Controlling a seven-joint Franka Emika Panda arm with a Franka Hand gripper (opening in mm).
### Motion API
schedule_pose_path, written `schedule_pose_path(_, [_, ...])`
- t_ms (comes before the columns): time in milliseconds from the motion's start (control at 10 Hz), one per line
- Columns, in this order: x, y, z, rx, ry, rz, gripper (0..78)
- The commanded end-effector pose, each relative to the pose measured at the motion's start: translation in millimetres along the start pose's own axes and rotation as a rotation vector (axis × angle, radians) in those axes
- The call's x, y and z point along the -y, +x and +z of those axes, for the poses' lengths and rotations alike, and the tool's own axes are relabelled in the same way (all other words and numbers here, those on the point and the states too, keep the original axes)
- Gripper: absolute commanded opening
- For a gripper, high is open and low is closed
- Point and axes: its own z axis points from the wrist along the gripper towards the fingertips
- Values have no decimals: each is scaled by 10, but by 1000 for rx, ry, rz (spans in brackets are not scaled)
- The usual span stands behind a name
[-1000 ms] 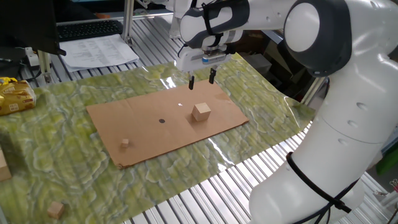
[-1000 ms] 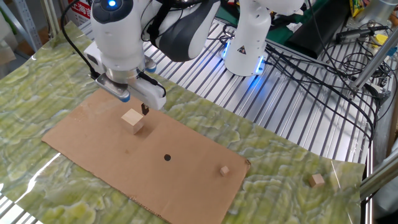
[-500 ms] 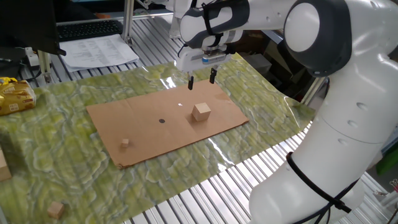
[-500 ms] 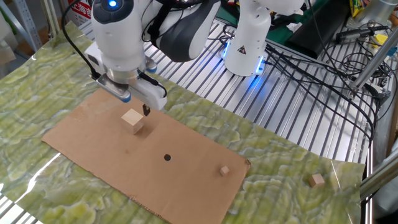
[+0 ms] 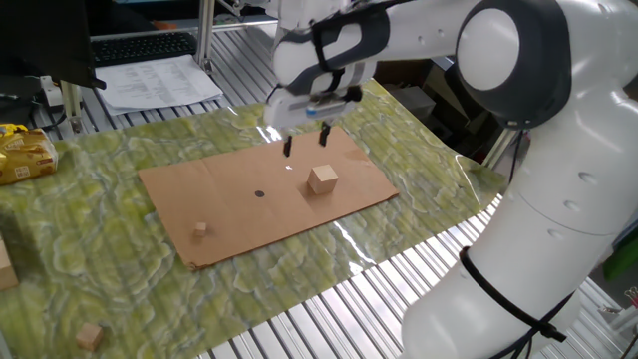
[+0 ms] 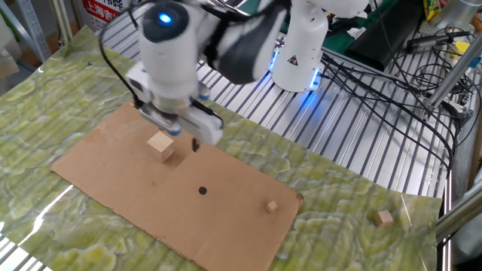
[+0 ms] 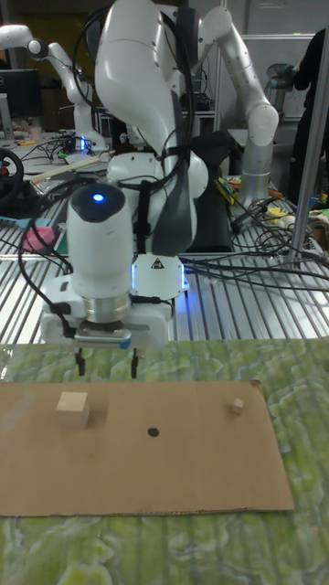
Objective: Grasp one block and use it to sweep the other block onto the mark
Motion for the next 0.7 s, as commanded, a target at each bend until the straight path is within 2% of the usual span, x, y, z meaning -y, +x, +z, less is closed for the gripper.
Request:
schedule_pose_path(100, [-120,38,194,30,-19,-29,774])
schedule_pose_path(300, [-25,31,198,29,-19,-33,774])
schedule_pose_path(500, [177,31,158,5,-11,-35,774])
schedule_pose_path(700, [293,36,162,-6,-9,-35,774])
